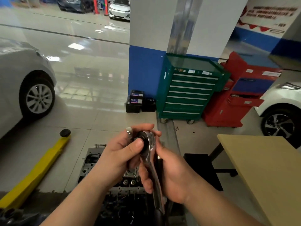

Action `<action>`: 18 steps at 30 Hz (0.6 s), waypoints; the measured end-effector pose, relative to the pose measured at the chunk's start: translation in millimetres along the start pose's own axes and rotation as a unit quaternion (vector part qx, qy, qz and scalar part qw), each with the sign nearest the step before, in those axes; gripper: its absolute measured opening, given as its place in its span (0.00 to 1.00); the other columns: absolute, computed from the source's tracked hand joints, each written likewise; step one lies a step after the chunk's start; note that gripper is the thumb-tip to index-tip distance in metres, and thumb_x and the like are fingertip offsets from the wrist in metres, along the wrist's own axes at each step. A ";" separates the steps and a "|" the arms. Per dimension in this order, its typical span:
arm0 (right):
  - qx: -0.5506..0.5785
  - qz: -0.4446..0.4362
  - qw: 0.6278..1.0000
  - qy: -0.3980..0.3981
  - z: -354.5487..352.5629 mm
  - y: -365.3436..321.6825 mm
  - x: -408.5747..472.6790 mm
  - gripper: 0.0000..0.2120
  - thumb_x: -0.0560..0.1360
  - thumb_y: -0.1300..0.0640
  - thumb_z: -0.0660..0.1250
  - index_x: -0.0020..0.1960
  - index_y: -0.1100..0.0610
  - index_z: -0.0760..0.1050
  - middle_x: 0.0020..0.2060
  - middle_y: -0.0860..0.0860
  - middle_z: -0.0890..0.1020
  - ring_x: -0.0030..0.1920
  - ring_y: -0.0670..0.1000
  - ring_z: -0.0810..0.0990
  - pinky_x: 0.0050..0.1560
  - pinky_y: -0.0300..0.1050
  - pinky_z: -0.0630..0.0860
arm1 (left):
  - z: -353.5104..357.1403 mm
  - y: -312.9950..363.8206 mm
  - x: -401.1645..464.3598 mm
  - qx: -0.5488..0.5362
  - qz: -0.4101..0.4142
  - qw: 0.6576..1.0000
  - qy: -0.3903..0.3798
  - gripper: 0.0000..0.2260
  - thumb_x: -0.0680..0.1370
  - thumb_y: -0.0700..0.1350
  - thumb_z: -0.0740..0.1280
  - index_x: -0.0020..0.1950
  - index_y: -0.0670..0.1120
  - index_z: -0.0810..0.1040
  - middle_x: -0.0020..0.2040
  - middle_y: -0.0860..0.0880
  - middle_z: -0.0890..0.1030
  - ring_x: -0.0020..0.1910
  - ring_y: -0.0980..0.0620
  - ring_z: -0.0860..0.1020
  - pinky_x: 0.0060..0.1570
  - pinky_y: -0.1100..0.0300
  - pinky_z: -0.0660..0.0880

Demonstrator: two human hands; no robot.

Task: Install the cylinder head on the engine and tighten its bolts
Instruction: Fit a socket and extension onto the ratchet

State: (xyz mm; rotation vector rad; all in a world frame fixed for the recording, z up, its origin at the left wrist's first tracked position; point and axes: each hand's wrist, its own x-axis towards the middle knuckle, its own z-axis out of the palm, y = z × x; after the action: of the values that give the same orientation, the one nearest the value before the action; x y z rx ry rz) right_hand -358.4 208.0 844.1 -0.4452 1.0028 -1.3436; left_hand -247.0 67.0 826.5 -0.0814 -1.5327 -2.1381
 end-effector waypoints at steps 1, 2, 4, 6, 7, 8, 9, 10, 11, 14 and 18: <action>0.013 0.002 1.000 0.001 2.7 -1.4 0.6 0.28 0.79 0.31 0.64 0.51 0.58 0.79 0.36 0.58 0.81 0.30 0.54 0.78 0.33 0.46 0.74 | 2.7 1.6 1.6 0.020 0.002 1.000 -0.002 0.21 0.81 0.50 0.71 0.72 0.43 0.77 0.67 0.38 0.81 0.40 0.54 0.85 0.38 0.63 0.80; 0.030 -0.002 1.000 0.002 4.4 -2.7 1.0 0.27 0.80 0.32 0.64 0.52 0.57 0.78 0.35 0.57 0.80 0.30 0.52 0.76 0.32 0.45 0.71 | 5.5 3.2 3.3 0.040 0.008 0.999 0.013 0.22 0.80 0.52 0.72 0.71 0.43 0.78 0.62 0.42 0.83 0.41 0.53 0.84 0.39 0.63 0.80; 0.038 -0.025 0.999 0.002 5.1 -7.0 -1.0 0.26 0.81 0.33 0.63 0.55 0.58 0.78 0.35 0.55 0.78 0.30 0.50 0.72 0.33 0.44 0.67 | 12.8 8.9 5.7 0.048 0.021 0.994 0.092 0.22 0.77 0.57 0.73 0.66 0.45 0.82 0.49 0.47 0.83 0.31 0.55 0.76 0.31 0.64 0.73; 0.012 -0.059 0.998 0.015 1.6 -10.1 -6.2 0.29 0.83 0.35 0.60 0.60 0.61 0.80 0.35 0.54 0.76 0.32 0.50 0.70 0.35 0.44 0.65 | 16.8 18.0 6.7 -0.079 0.014 0.977 0.197 0.18 0.77 0.60 0.73 0.54 0.46 0.85 0.44 0.48 0.79 0.25 0.56 0.64 0.25 0.63 0.63; 0.008 -0.072 0.997 0.021 -0.3 -11.8 -9.7 0.29 0.84 0.36 0.59 0.61 0.61 0.81 0.36 0.54 0.76 0.33 0.49 0.70 0.37 0.44 0.64 | 16.5 23.5 6.9 -0.193 0.002 0.950 0.247 0.15 0.78 0.59 0.72 0.46 0.47 0.83 0.40 0.50 0.76 0.25 0.57 0.61 0.25 0.63 0.61; 0.016 -0.079 0.997 0.020 -1.8 -12.9 -13.5 0.27 0.83 0.37 0.61 0.59 0.61 0.80 0.37 0.54 0.76 0.34 0.50 0.71 0.37 0.44 0.65 | 15.1 27.8 6.6 -0.301 -0.012 0.908 0.291 0.16 0.80 0.56 0.70 0.38 0.48 0.77 0.37 0.53 0.72 0.25 0.57 0.60 0.25 0.63 0.59; 0.034 -0.081 0.996 0.011 -2.6 -13.0 -17.3 0.24 0.82 0.38 0.64 0.57 0.60 0.79 0.39 0.54 0.76 0.34 0.50 0.72 0.38 0.45 0.67 | 13.2 31.8 5.0 -0.382 -0.021 0.866 0.322 0.17 0.80 0.54 0.69 0.34 0.50 0.71 0.34 0.54 0.68 0.24 0.57 0.59 0.25 0.63 0.59; 0.056 -0.083 0.995 -0.003 -2.6 -12.2 -20.5 0.20 0.81 0.40 0.67 0.55 0.58 0.77 0.40 0.55 0.77 0.35 0.51 0.72 0.38 0.45 0.69 | 11.7 35.4 3.0 -0.428 -0.023 0.836 0.344 0.18 0.80 0.51 0.68 0.32 0.51 0.66 0.33 0.55 0.65 0.24 0.56 0.59 0.26 0.63 0.59; 0.067 -0.087 0.994 -0.013 -1.7 -10.3 -23.5 0.16 0.81 0.42 0.69 0.53 0.56 0.77 0.41 0.55 0.77 0.35 0.51 0.72 0.38 0.45 0.70 | 13.1 39.4 1.1 -0.447 -0.024 0.819 0.357 0.19 0.78 0.50 0.68 0.32 0.51 0.64 0.32 0.55 0.64 0.24 0.56 0.59 0.26 0.62 0.60; 0.017 -0.109 0.994 -0.013 5.9 0.3 -27.9 0.15 0.80 0.41 0.67 0.49 0.53 0.78 0.36 0.52 0.75 0.31 0.50 0.66 0.36 0.44 0.66 | 29.6 47.6 -0.6 -0.468 -0.022 0.811 0.352 0.20 0.79 0.48 0.68 0.31 0.51 0.62 0.31 0.55 0.64 0.24 0.55 0.60 0.27 0.62 0.61; 0.000 -0.136 0.991 0.007 19.0 4.0 -29.9 0.20 0.76 0.38 0.70 0.48 0.55 0.75 0.33 0.52 0.73 0.28 0.50 0.63 0.33 0.45 0.64 | 54.4 53.8 0.9 -0.525 -0.004 0.786 0.326 0.19 0.83 0.50 0.66 0.34 0.51 0.63 0.28 0.54 0.66 0.25 0.56 0.61 0.30 0.63 0.62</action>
State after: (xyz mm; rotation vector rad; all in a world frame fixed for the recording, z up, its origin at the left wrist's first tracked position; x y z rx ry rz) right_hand -338.3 231.8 861.3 -0.5896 0.9783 -1.5911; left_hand -237.5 102.9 893.5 0.2655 0.1336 -2.3805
